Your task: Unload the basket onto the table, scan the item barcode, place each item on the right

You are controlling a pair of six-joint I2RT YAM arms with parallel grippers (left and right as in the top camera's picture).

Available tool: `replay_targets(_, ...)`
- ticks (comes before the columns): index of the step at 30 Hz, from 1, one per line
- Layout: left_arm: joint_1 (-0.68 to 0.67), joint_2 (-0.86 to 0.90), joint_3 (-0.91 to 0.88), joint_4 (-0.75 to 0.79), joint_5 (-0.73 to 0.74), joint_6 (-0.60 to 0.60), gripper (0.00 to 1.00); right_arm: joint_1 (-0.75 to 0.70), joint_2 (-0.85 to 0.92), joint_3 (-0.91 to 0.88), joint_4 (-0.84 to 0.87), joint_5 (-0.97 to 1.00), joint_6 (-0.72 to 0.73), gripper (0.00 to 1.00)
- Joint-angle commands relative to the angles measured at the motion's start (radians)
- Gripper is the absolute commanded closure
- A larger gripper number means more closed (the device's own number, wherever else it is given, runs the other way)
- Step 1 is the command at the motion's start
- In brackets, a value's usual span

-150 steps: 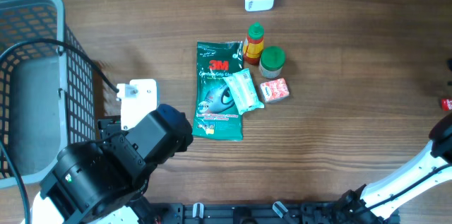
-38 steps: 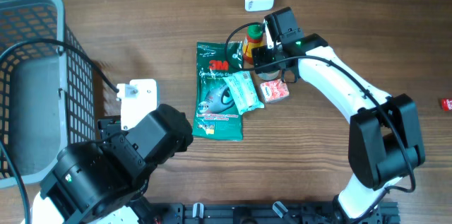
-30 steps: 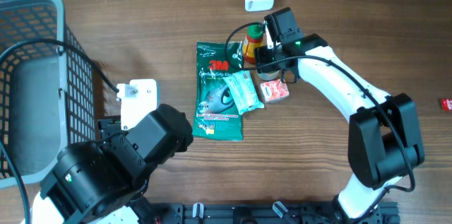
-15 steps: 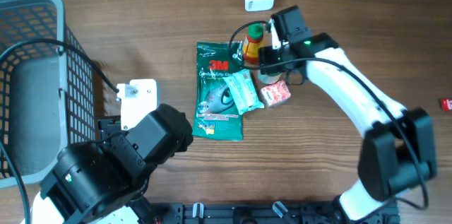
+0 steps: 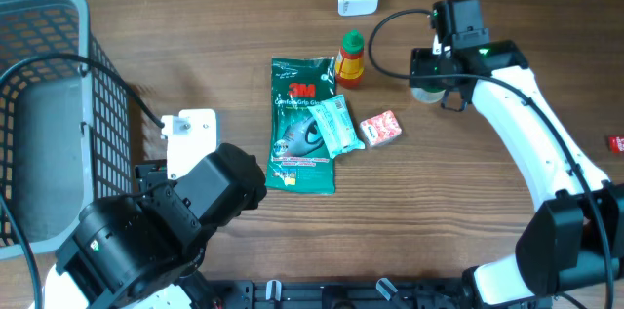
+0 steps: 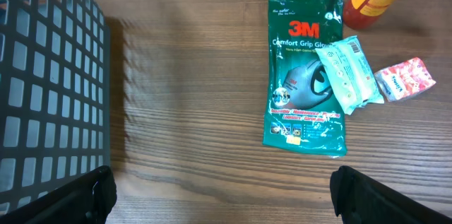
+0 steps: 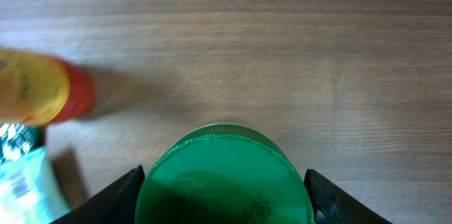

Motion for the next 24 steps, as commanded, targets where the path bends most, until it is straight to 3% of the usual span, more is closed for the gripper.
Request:
replay_targets(1, -0.003, -0.002, -0.003, 0.003, -0.016, -0.02, 0.0, -0.026, 0.054, -0.003, 0.024, 0.031, 0.034, 0.29)
replay_targets(11, -0.003, -0.002, -0.003, 0.003, -0.016, -0.02, 0.0, -0.031, 0.19, -0.003, 0.064, 0.016, 0.114, 0.28)
replay_targets(15, -0.003, -0.002, -0.003, 0.003, -0.016, -0.02, 0.0, -0.031, 0.186, 0.009, 0.073, 0.011, 0.115, 0.14)
replay_targets(16, -0.003, -0.002, -0.003, 0.003, -0.016, -0.02, 0.0, -0.031, 0.181, 0.031, 0.058, -0.006, 0.117, 0.0)
replay_targets(19, -0.003, -0.002, -0.003, 0.003, -0.016, -0.02, 0.0, -0.031, 0.151, 0.101, 0.008, -0.057, 0.199, 0.0)
replay_targets(24, -0.003, -0.002, -0.003, 0.003, -0.016, -0.02, 0.0, -0.032, 0.103, 0.182, -0.018, -0.166, 0.452, 0.0)
